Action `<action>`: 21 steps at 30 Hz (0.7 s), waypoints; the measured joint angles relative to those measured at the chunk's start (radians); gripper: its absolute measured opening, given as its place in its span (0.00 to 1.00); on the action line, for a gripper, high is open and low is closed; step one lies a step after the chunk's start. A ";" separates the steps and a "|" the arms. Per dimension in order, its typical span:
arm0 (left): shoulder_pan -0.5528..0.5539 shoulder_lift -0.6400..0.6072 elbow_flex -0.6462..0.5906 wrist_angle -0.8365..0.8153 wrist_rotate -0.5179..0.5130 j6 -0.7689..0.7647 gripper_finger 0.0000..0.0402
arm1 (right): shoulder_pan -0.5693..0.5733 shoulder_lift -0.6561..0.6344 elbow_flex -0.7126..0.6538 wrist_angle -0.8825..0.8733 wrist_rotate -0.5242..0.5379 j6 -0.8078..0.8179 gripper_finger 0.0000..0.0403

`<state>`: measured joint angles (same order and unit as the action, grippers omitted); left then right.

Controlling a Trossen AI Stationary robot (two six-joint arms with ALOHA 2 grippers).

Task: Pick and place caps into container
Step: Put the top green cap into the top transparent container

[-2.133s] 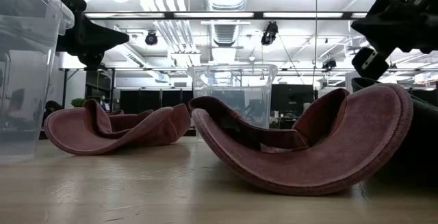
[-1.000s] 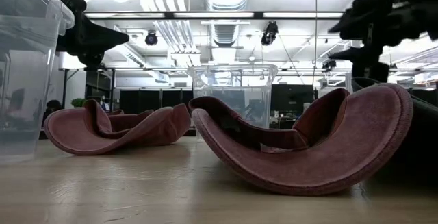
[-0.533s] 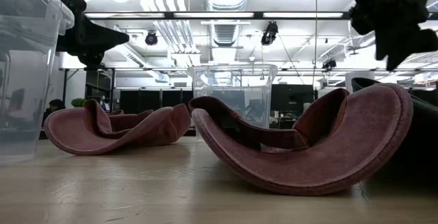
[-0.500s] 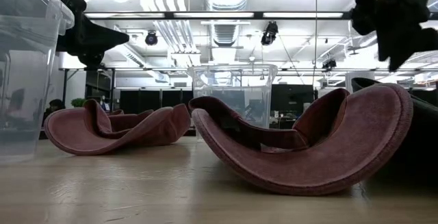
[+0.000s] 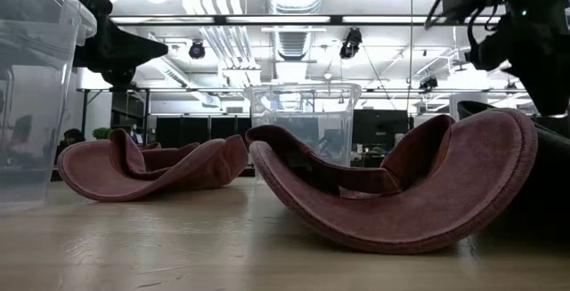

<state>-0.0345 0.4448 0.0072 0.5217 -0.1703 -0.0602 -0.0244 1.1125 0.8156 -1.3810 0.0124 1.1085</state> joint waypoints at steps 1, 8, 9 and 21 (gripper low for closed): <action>0.000 0.000 0.000 0.000 0.000 0.000 0.00 | 0.000 0.014 -0.004 -0.006 0.002 0.002 0.37; 0.000 0.000 0.000 0.000 0.000 0.000 0.00 | 0.000 0.104 -0.039 -0.007 0.019 -0.006 0.35; 0.000 0.000 0.000 0.000 0.000 0.000 0.00 | 0.000 0.116 -0.043 -0.008 0.020 -0.006 0.35; -0.001 0.000 0.000 0.000 0.000 0.000 0.00 | 0.000 0.171 -0.057 -0.002 -0.095 -0.017 0.46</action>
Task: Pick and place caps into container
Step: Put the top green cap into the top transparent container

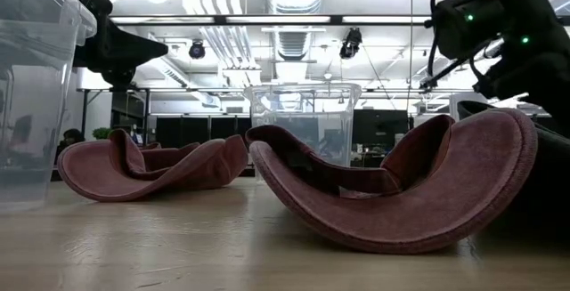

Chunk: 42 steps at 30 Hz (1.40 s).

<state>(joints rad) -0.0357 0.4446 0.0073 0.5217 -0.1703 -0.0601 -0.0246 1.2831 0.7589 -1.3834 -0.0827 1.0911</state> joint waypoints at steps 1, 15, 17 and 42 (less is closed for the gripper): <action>0.000 0.000 0.000 0.000 0.000 0.000 0.00 | 0.000 -0.002 -0.008 -0.001 -0.020 0.008 0.47; 0.000 0.001 0.000 -0.002 0.000 0.000 0.00 | 0.000 0.000 -0.028 0.018 -0.024 0.077 0.50; 0.000 0.001 0.000 -0.002 0.000 0.000 0.00 | -0.002 0.008 -0.028 0.023 -0.015 0.088 0.50; 0.001 0.001 0.000 -0.010 0.000 0.000 0.00 | 0.000 0.322 -0.013 0.085 -0.072 -0.027 0.50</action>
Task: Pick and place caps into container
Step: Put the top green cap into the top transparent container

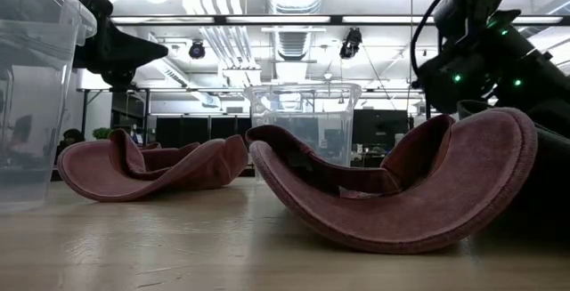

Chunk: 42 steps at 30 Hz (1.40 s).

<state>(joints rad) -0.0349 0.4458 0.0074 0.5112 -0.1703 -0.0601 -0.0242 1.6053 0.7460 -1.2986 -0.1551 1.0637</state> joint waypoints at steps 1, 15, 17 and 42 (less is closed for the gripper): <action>0.000 0.000 0.000 -0.001 0.000 0.000 0.00 | 0.000 0.003 0.000 0.033 0.000 -0.018 0.50; -0.001 0.000 0.000 -0.015 0.000 0.000 0.00 | 0.000 -0.086 0.075 0.319 0.008 -0.076 0.50; -0.001 0.000 0.000 -0.015 0.000 0.000 0.00 | 0.000 -0.108 0.089 0.317 0.008 -0.073 0.50; 0.000 0.000 0.000 -0.019 0.000 0.000 0.00 | 0.000 -0.233 0.064 0.182 0.161 0.141 0.50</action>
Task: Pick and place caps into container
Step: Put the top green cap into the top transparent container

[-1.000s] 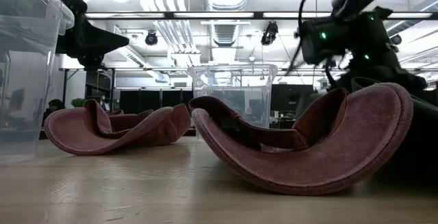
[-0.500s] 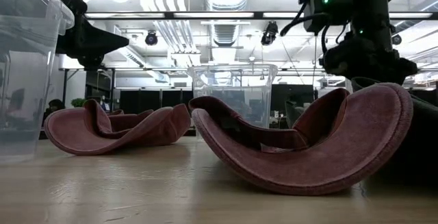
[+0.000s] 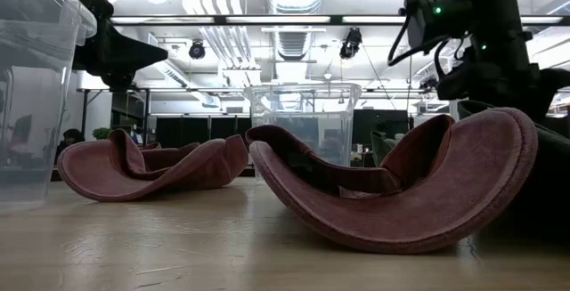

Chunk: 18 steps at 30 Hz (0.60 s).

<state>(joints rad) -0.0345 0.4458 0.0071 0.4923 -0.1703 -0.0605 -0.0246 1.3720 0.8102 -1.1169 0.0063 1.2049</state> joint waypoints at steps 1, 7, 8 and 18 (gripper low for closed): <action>0.000 0.000 0.000 0.000 0.000 0.000 0.00 | 0.000 0.005 -0.003 0.002 0.000 0.000 0.50; 0.000 0.000 0.000 0.000 0.000 0.000 0.00 | -0.003 0.011 -0.029 0.022 0.054 -0.032 0.50; 0.000 0.000 0.000 0.000 0.000 0.000 0.00 | -0.003 0.009 -0.034 0.034 0.062 -0.035 0.50; 0.000 0.000 0.000 0.000 0.000 0.000 0.00 | -0.008 0.003 -0.036 0.134 0.080 -0.037 0.50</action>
<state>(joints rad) -0.0349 0.4458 0.0074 0.4925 -0.1703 -0.0601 -0.0331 1.3746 0.7739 -0.9825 0.0859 1.1677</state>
